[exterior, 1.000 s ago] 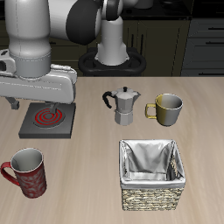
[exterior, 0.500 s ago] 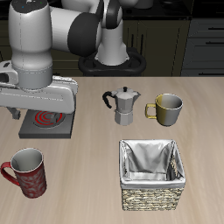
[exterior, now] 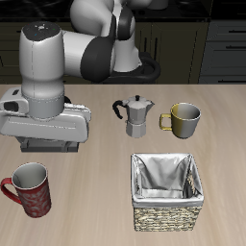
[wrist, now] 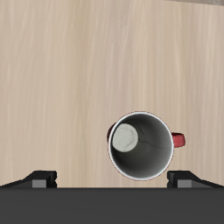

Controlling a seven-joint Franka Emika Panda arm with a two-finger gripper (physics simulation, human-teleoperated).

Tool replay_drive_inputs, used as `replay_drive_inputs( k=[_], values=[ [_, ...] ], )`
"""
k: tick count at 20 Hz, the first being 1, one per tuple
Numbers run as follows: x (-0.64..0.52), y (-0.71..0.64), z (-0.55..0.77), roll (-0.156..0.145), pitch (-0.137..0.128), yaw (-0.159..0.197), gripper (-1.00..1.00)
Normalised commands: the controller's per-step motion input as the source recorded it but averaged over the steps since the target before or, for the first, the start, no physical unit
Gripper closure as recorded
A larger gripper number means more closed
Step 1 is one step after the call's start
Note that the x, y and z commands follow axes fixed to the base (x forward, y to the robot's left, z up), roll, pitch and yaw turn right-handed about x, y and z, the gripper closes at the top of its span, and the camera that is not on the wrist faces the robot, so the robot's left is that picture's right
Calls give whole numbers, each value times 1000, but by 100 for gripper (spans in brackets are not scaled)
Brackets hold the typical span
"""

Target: Place the red mug in the basket

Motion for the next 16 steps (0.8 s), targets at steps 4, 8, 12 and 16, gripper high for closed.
replay_drive_inputs(
  k=[4,8,12,16],
  values=[
    [64,74,-242,8,20,-5,-100],
    [79,-14,-304,-6,28,5,-100],
    [37,-77,-230,-13,22,-6,-100],
    [27,-77,-208,-9,16,14,-100]
  ],
)
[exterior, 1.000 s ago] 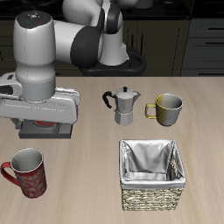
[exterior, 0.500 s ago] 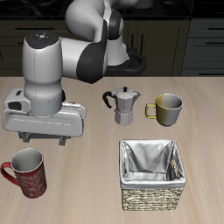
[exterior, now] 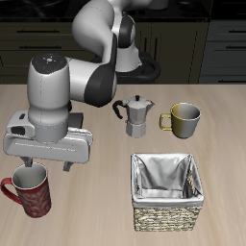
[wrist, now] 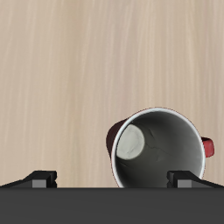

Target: Place the red mug in the basket

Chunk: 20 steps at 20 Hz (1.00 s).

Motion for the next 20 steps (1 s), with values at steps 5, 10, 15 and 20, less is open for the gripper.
replay_drive_inputs(
  k=[5,10,15,20],
  values=[
    [31,-75,-253,-16,22,3,-100],
    [39,-22,-197,-5,21,3,-100],
    [31,-23,-192,-4,19,7,-100],
    [45,1,-301,-19,33,24,100]
  ],
)
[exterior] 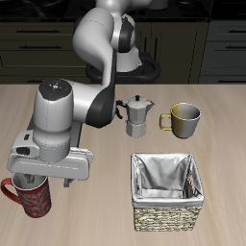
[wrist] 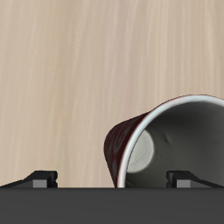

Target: Place the red mug in the basket

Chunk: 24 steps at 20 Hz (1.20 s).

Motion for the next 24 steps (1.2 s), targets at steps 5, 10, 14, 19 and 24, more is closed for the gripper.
replay_drive_inputs(
  k=[5,10,14,19,24],
  values=[
    [20,-52,-171,-8,15,-33,100],
    [36,-73,-52,-20,-1,-31,100],
    [-45,25,101,-7,-20,-29,100],
    [-185,114,417,-4,-65,-23,100],
    [-246,145,513,13,-61,-16,100]
  ],
)
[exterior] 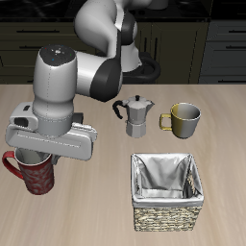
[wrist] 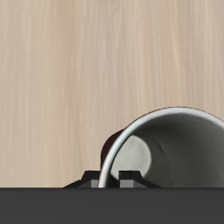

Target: Place the red mug in the basket

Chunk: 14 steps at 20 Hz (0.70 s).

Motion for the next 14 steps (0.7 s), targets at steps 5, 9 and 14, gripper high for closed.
replay_drive_inputs(
  k=[5,9,14],
  values=[
    [-214,41,476,9,-55,-33,100],
    [-271,59,620,13,-62,-8,100],
    [-236,77,491,17,-52,-3,100]
  ],
)
